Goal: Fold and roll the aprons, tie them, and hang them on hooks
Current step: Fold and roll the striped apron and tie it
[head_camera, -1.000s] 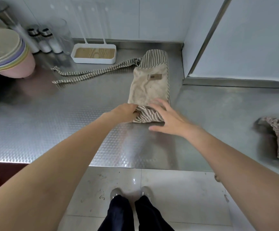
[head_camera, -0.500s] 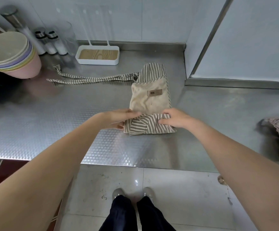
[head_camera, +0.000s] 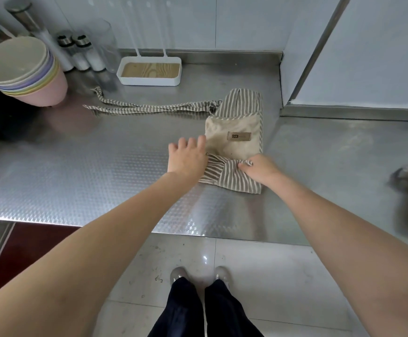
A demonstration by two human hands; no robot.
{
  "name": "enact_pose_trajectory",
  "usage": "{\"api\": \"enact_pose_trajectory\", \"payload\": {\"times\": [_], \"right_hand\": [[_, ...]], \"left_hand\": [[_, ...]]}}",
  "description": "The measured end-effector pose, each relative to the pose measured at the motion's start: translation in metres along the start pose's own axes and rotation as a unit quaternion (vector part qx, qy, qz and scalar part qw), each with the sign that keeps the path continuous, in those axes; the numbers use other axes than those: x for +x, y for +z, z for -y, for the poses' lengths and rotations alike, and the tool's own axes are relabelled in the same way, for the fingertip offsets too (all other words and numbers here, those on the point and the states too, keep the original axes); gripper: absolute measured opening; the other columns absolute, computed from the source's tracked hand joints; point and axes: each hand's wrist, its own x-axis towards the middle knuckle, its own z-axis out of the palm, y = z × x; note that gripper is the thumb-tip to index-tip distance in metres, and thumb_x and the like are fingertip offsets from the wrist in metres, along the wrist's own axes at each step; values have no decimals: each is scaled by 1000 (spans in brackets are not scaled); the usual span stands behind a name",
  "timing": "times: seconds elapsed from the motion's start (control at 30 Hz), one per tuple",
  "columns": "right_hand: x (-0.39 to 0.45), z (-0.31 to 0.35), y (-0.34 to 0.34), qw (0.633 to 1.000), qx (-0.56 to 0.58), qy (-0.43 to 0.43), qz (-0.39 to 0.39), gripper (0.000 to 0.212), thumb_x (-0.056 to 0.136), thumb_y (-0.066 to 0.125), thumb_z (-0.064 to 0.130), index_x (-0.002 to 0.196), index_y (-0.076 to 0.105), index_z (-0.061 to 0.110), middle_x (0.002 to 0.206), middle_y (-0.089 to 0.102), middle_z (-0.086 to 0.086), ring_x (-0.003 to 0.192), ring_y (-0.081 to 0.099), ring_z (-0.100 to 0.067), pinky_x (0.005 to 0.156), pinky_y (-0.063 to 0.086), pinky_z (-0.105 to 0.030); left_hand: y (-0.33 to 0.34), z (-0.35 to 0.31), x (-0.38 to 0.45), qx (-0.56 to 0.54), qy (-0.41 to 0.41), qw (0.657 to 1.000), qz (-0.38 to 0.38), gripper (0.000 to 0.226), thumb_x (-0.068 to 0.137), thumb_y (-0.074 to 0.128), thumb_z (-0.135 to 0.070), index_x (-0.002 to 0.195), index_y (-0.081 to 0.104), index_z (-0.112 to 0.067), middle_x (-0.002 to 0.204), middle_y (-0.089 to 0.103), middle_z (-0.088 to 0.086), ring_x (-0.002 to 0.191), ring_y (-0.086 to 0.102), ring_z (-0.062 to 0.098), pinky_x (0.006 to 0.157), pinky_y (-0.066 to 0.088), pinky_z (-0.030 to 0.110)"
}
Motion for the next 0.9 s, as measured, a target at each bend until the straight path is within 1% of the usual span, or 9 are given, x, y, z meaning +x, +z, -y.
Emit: {"api": "enact_pose_trajectory", "payload": {"times": [0.07, 0.17, 0.3, 0.37, 0.47, 0.57, 0.7, 0.8, 0.9], "right_hand": [[-1, 2, 0, 1000, 9, 5, -3, 37, 94, 51, 34, 68, 54, 7, 72, 56, -11, 82, 55, -30, 52, 31, -30], [-11, 5, 0, 998, -42, 6, -43, 37, 94, 51, 34, 114, 56, 3, 112, 61, -18, 104, 58, -35, 75, 42, -33], [-30, 3, 2, 902, -250, -258, -241, 33, 89, 50, 20, 119, 51, 5, 119, 50, -13, 110, 51, -32, 85, 44, -38], [-33, -1, 4, 912, -238, -298, -151, 48, 90, 47, 37, 124, 49, 3, 130, 44, -12, 120, 42, -31, 103, 35, -40], [-32, -6, 11, 929, -288, -232, 5, 82, 82, 59, 49, 143, 26, 5, 148, 24, -8, 135, 25, -29, 115, 18, -38], [-27, -1, 1, 952, -210, -223, 13, 66, 80, 63, 20, 139, 35, 7, 138, 41, -11, 127, 41, -29, 105, 35, -35], [-24, 7, -25, 988, 1, -135, 72, 21, 80, 65, 23, 99, 57, 19, 90, 56, 1, 87, 54, -18, 65, 40, -24], [-22, 10, -27, 991, 83, -46, 99, 22, 76, 62, 23, 98, 59, 21, 76, 54, 4, 74, 52, -14, 60, 38, -24], [-18, 13, -24, 987, 115, 2, 108, 13, 76, 58, 21, 88, 57, 21, 74, 49, -1, 68, 45, -14, 57, 35, -25]], "left_hand": [[0, -6, -6, 21, 119, 990, -77, 44, 98, 32, -32, 138, 29, -14, 137, 37, 9, 122, 36, 28, 97, 33, 38], [9, -1, -9, 62, 257, 962, 64, 62, 98, 34, -42, 150, 8, -21, 153, 14, 7, 140, 18, 27, 111, 22, 39], [19, 6, 4, 90, 243, 956, 136, 79, 94, 49, -34, 149, -7, -27, 158, 6, 1, 144, 14, 23, 115, 20, 38], [18, 4, 10, 60, 240, 958, 143, 82, 91, 54, -26, 150, -3, -28, 157, 11, -1, 141, 23, 22, 113, 25, 37], [8, 2, 15, -45, 220, 961, 159, 72, 90, 53, -17, 149, 13, -32, 147, 37, 4, 128, 44, 26, 104, 34, 30], [-6, 11, 19, -158, 146, 960, 178, 52, 91, 55, -18, 140, 41, -22, 130, 56, 10, 118, 52, 28, 93, 37, 28], [-6, 28, 22, -332, 24, 907, 257, 36, 95, 53, -27, 122, 56, -4, 109, 62, 15, 102, 59, 28, 84, 48, 32], [-3, 33, 23, -471, -83, 833, 278, 42, 94, 49, -39, 123, 55, -10, 105, 61, 8, 92, 60, 20, 81, 53, 33], [0, 37, 20, -492, -91, 821, 275, 69, 77, 67, -53, 130, 44, -14, 120, 60, 4, 107, 59, 18, 93, 50, 35]]}}
